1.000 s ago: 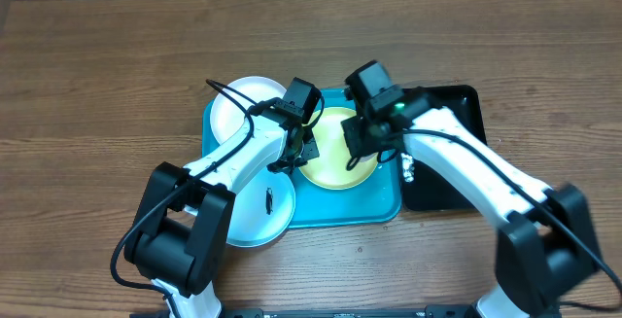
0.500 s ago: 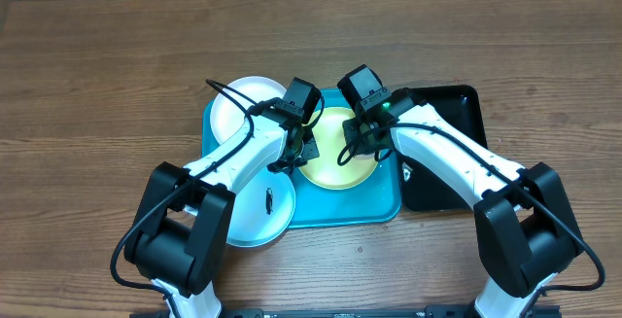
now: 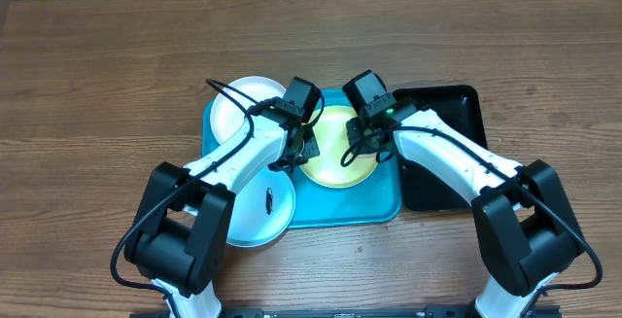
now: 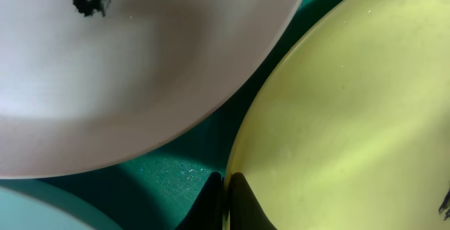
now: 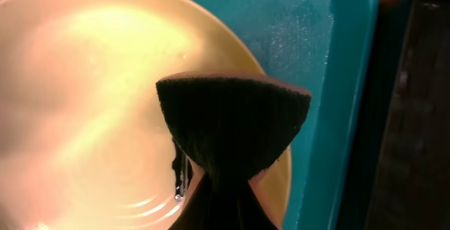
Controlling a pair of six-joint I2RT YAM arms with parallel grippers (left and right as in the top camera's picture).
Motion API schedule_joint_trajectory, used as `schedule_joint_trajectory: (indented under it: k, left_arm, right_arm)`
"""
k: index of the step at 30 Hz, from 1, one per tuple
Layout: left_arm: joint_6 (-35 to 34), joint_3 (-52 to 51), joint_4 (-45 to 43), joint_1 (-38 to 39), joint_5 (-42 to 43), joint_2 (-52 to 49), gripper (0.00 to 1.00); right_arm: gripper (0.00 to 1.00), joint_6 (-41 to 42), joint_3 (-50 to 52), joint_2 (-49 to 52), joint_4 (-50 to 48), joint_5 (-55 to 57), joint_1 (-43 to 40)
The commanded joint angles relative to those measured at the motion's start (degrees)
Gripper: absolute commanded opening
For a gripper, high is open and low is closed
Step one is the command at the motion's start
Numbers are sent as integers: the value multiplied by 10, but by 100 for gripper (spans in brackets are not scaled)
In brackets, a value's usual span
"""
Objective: Clean dirty plates on tray and stack at the side
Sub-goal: 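Move the sponge onto the yellow plate and wipe it with the right gripper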
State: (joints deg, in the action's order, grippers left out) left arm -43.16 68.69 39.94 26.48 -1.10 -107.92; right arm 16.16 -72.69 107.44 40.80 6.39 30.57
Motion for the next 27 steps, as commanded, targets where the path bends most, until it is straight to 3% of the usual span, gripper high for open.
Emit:
schedule_joint_trajectory:
  k: [1, 14, 27]
  left_arm:
    - [-8, -2, -1, -6, -3, -7, 4]
    - [-8, -2, -1, -6, -3, -7, 4]
    - [-6, -2, -2, -6, 1, -7, 4]
  right_arm:
    - [4, 14, 3, 1, -7, 4, -4]
    - [4, 50, 4, 54, -11, -17, -4]
    - [4, 63, 3, 73, -16, -141, -4]
